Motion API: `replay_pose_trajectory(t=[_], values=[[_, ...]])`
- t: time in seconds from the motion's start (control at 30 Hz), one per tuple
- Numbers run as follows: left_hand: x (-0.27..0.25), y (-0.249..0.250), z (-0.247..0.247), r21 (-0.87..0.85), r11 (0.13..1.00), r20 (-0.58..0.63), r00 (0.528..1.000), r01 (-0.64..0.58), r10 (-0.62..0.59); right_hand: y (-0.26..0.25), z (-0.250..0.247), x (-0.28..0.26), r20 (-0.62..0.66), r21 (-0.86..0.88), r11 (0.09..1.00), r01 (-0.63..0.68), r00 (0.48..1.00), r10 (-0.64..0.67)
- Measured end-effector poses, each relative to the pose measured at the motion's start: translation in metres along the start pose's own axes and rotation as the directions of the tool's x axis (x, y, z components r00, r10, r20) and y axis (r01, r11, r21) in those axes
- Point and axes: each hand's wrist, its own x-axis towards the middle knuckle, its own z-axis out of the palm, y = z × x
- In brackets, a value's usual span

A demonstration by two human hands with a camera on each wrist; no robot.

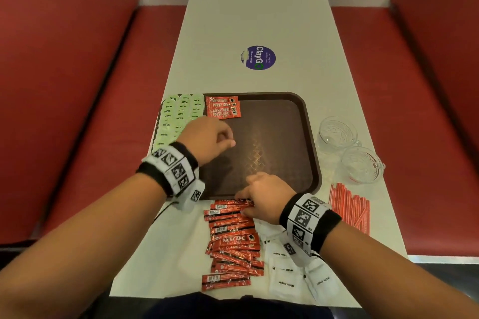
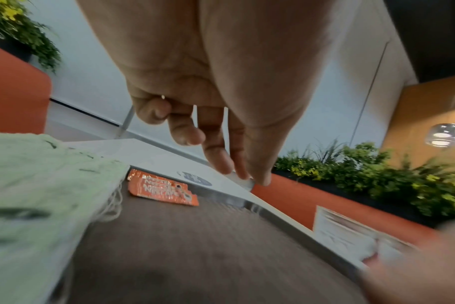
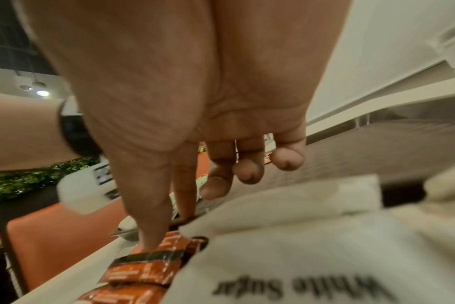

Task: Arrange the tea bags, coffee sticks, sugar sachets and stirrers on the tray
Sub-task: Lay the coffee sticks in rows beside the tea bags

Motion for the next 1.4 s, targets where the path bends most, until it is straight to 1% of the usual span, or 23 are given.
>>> replay_pose_trajectory(t=[0.1,0.2,0.27,0.33,0.4,0.53,0.7,0.83,0.97,1.03,1.1,1.17,1.27,1.33,1.4], values=[[-0.044,-0.001,0.017,0.095,0.992,0.129,0.989,-0.083,0.07,-0.005,0.001,-0.001,-0.012,-0.028,1.0,-0.004,1.0,0.004],[-0.077,-0.004,0.035,0.224,0.967,0.248,0.967,-0.123,0.066,-0.009,0.003,-0.003,-0.022,-0.033,0.999,-0.013,1.0,0.012],[-0.093,-0.004,0.045,0.306,0.944,0.258,0.965,-0.122,0.041,-0.009,0.006,-0.005,-0.019,-0.042,0.998,-0.041,0.999,0.04],[-0.105,-0.004,0.055,0.376,0.921,0.243,0.97,-0.105,0.011,-0.01,0.01,-0.006,-0.021,-0.047,0.995,-0.086,0.996,0.085],[-0.111,-0.004,0.063,0.399,0.913,0.238,0.971,-0.083,-0.015,-0.011,0.014,-0.007,-0.026,-0.047,0.992,-0.116,0.993,0.115],[-0.115,-0.003,0.068,0.355,0.932,0.237,0.971,-0.071,-0.016,-0.016,0.018,-0.01,-0.024,-0.064,0.99,-0.123,0.992,0.121],[-0.12,-0.005,0.063,0.285,0.958,0.202,0.979,-0.033,-0.026,-0.021,0.021,-0.009,-0.035,-0.062,0.989,-0.137,0.99,0.135],[-0.128,-0.014,0.057,0.154,0.988,0.204,0.978,0.013,-0.044,-0.025,0.022,-0.007,-0.045,-0.071,0.99,-0.122,0.992,0.119],[-0.135,-0.023,0.046,0.01,0.994,0.164,0.981,0.105,-0.105,-0.031,0.022,-0.004,-0.047,-0.102,0.988,-0.118,0.992,0.114],[-0.136,-0.027,0.04,-0.054,0.993,0.153,0.984,0.105,-0.096,-0.033,0.021,-0.002,-0.039,-0.124,0.985,-0.117,0.993,0.113],[-0.135,-0.029,0.035,-0.074,0.994,0.137,0.988,0.077,-0.066,-0.034,0.019,-0.001,-0.046,-0.131,0.987,-0.098,0.995,0.092],[-0.132,-0.031,0.03,-0.082,0.994,0.124,0.991,0.067,-0.057,-0.033,0.017,-0.001,-0.049,-0.097,0.992,-0.085,0.996,0.08],[-0.125,-0.037,0.028,-0.128,0.984,0.077,0.991,0.121,-0.112,-0.029,0.01,-0.002,-0.06,0.025,0.998,-0.053,0.997,0.055],[-0.121,-0.041,0.027,-0.169,0.977,0.014,0.991,0.133,-0.132,-0.025,0.005,-0.005,-0.083,0.143,0.988,-0.063,0.994,0.076],[-0.116,-0.04,0.024,-0.176,0.978,-0.035,0.992,0.109,-0.117,-0.019,-0.001,-0.006,-0.105,0.231,0.968,-0.095,0.987,0.122]])
